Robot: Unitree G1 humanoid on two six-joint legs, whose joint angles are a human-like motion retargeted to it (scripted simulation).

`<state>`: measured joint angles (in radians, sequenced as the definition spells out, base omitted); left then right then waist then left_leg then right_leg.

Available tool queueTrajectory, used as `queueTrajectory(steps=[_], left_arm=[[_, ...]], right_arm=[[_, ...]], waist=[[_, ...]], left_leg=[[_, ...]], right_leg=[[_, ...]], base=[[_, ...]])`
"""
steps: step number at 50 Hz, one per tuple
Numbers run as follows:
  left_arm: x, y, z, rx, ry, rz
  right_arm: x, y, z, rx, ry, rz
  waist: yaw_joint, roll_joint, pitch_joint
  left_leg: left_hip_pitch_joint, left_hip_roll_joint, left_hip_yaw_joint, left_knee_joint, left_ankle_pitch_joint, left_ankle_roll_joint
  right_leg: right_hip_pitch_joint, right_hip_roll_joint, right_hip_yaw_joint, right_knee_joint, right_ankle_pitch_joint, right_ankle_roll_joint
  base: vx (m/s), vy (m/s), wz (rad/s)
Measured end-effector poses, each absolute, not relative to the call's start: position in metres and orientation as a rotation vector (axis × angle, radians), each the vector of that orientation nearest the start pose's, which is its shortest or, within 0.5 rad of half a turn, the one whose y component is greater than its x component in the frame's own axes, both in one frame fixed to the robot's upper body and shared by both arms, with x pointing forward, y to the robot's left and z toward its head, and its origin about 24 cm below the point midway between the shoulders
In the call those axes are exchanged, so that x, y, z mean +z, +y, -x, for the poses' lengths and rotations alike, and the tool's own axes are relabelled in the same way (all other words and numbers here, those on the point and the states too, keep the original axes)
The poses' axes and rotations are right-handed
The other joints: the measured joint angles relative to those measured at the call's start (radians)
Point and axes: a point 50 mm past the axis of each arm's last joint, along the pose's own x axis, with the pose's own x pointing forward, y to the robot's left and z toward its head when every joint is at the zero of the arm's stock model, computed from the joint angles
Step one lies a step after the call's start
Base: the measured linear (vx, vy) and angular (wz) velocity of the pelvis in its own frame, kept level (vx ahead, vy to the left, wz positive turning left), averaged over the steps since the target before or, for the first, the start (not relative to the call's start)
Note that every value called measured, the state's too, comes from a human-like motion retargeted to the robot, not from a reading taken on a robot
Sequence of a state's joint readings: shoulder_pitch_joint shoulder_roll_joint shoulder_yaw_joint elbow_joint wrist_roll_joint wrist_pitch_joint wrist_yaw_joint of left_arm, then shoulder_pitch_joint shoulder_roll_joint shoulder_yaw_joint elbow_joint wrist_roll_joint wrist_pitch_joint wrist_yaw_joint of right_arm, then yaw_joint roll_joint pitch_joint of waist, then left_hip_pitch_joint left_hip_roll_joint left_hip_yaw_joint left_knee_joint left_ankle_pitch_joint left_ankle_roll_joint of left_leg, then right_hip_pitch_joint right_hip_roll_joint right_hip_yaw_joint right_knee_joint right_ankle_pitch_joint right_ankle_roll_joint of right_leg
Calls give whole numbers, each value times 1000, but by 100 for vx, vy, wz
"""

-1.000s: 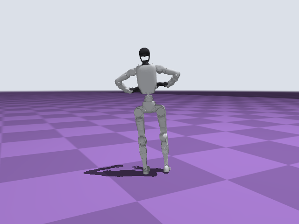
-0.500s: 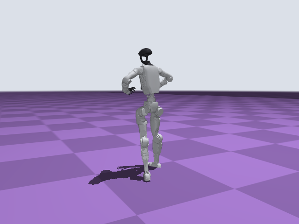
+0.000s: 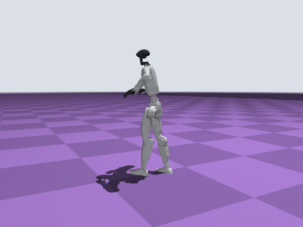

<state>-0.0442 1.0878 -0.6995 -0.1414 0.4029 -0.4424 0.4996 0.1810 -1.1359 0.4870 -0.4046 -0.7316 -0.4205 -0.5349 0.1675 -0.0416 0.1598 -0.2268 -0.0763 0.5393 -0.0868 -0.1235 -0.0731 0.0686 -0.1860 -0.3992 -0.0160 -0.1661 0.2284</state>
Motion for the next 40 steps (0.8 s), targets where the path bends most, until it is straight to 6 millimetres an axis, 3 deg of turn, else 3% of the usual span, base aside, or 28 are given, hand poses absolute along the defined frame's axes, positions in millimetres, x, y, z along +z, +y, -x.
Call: queueTrajectory(steps=[4, 10, 15, 18, 20, 22, 25, 30, 32, 35, 40], left_arm=[[68, 182, -189, -612, -529, -1051], [67, 190, -187, -589, -502, -1078], [67, 199, -183, -597, -427, -1094], [68, 202, -177, -659, -372, -1085], [72, 204, -175, -714, -330, -1086], [75, 206, -174, -774, -285, -1096], [80, 211, -175, -852, -215, -1129], [95, 219, -194, -876, -146, -1184], [103, 221, -206, -841, -148, -1182], [115, 221, -228, -730, -185, -1144], [132, 214, -274, -421, -302, -973]], right_arm=[[92, -169, -154, 683, -786, 1214], [93, -173, -154, 703, -758, 1232], [100, -176, -150, 754, -675, 1207], [108, -177, -145, 814, -602, 1180], [116, -178, -141, 857, -533, 1162], [120, -181, -137, 890, -446, 1125], [123, -189, -134, 904, -286, 1032], [114, -220, -136, 792, 1, 770], [104, -235, -137, 716, 99, 632], [81, -258, -139, 571, 217, 417], [25, -279, -148, 315, 370, 231]], waist=[[9, 5, 19], [20, -3, 9], [13, 15, -1], [0, 32, -5], [-11, 22, -11], [-30, 10, -20], [-64, 1, -29], [-120, 3, -22], [-144, 2, -16], [-182, -13, 0], [-235, -61, 58]], left_leg=[[-26, 29, 44, 0, -41, -53], [12, 48, -27, 0, -17, -62], [100, 82, -100, 0, -34, -43], [162, 106, -159, 0, -69, -26], [187, 98, -198, 0, -86, -15], [204, 87, -244, 2, -96, -13], [218, 79, -312, 29, -122, -21], [245, 74, -415, 65, -161, -41], [259, 69, -458, 72, -177, -46], [293, 42, -520, 77, -202, -46], [396, -23, -613, 86, -258, -35]], right_leg=[[69, 24, -67, 4, -14, -8], [141, 51, -112, 51, 0, -48], [150, 50, -156, 263, 94, -162], [70, 6, -148, 548, 206, -232], [-39, -20, -65, 746, 272, -236], [-148, 23, 69, 861, 286, -193], [-265, 92, 204, 920, 219, -155], [-355, 41, 143, 788, 94, -255], [-369, 41, 130, 660, 71, -261], [-369, 55, 159, 415, 101, -226], [-321, 38, 242, 22, 314, -99]], base=[[36, -2, 75], [44, 4, 55], [51, 12, 56], [49, 14, 71], [44, 11, 88], [40, 5, 111], [38, 2, 117], [36, 0, 106], [35, -5, 110], [37, -6, 111], [43, -8, 91]])
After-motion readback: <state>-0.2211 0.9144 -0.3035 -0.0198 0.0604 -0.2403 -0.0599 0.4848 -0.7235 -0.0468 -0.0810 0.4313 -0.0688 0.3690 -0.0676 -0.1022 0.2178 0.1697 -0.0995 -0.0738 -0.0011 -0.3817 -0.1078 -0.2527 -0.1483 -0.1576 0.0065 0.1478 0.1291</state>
